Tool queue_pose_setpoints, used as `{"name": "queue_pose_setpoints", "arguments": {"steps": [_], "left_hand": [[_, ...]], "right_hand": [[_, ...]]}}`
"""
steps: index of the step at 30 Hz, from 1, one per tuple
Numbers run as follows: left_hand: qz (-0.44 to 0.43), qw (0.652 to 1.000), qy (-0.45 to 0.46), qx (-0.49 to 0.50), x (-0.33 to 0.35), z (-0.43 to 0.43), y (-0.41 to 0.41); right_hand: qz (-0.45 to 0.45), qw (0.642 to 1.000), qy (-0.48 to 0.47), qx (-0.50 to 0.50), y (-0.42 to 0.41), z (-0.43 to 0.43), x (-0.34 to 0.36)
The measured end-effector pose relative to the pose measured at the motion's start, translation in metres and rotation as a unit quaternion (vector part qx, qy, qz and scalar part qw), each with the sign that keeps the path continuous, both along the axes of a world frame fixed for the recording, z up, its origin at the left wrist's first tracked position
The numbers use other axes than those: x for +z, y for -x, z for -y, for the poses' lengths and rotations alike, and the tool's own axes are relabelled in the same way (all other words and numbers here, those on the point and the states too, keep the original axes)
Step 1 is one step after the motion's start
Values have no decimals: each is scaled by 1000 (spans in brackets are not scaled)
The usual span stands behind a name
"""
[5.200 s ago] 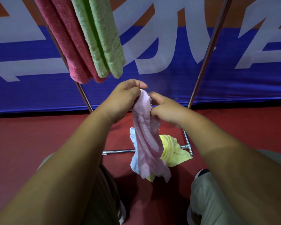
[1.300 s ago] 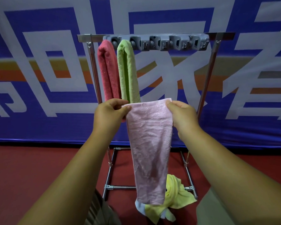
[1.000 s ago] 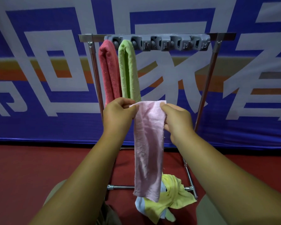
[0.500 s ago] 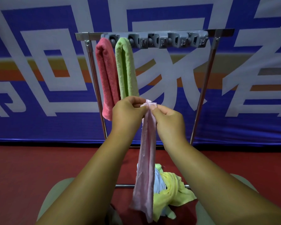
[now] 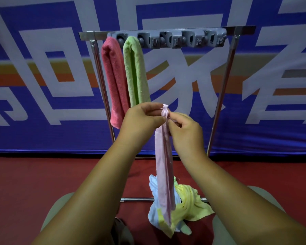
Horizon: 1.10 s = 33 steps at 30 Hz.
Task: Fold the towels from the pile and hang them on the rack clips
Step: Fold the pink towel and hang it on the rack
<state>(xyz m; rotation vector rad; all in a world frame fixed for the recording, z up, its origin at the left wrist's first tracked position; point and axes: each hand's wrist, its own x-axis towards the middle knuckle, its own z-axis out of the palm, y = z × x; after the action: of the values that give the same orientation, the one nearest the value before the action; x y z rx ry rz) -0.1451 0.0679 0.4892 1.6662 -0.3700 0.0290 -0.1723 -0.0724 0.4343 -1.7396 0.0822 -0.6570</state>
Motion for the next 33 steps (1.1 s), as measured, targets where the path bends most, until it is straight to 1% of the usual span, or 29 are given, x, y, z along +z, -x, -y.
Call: {"name": "queue_pose_setpoints", "arguments": {"steps": [3,7,11,15,19,26,33], "left_hand": [[17,1000,-17,-10,2,0,3],[37,998,-48,-14,2,-1,1],[63,995,-78,-11,2,-3,-4],[38,999,-31,-24,2,-10,-10],[31,999,-4,-20,6,-12,-9],[31,999,43,2,15,-21,-16],[11,992,123,-25,16,-26,-25]], "right_hand": [[-16,999,-33,12,-1,3,0],[-28,999,-35,15,0,7,2],[-63,993,-81,58,-4,12,0],[-92,977,-139,130,-8,22,-1],[-85,974,-129,165,-9,30,5],[-76,974,-125,174,-4,27,25],[-68,977,-133,152,-8,20,46]]}}
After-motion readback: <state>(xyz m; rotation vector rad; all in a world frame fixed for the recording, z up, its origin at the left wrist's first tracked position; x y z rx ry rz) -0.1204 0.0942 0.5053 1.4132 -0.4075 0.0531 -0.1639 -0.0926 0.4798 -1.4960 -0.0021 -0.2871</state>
